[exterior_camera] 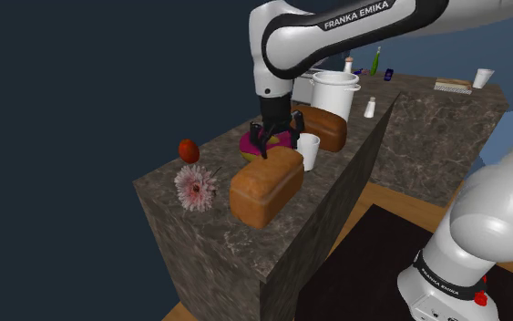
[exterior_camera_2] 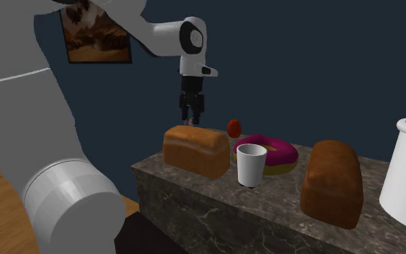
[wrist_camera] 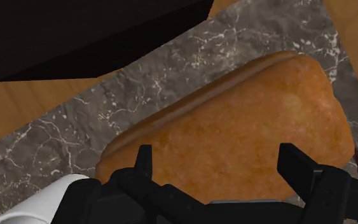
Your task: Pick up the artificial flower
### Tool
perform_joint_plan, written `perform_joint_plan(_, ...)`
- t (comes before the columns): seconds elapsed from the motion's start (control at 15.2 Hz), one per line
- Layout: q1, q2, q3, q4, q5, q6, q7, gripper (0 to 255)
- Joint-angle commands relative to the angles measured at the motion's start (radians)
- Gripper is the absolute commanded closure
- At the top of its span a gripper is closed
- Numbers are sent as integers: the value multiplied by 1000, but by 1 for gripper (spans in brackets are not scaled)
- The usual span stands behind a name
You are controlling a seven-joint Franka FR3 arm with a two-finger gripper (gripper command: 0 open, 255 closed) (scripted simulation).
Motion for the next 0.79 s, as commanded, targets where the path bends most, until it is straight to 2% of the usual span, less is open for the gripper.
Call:
perform_joint_plan(0.0,-2,89,22,70,-11,7,80,0)
perform_joint_plan(0.33,14,308,50,248,-55,19,262,0)
perform_joint_plan(0.73,60,580,44,519,-111,-11,451,0)
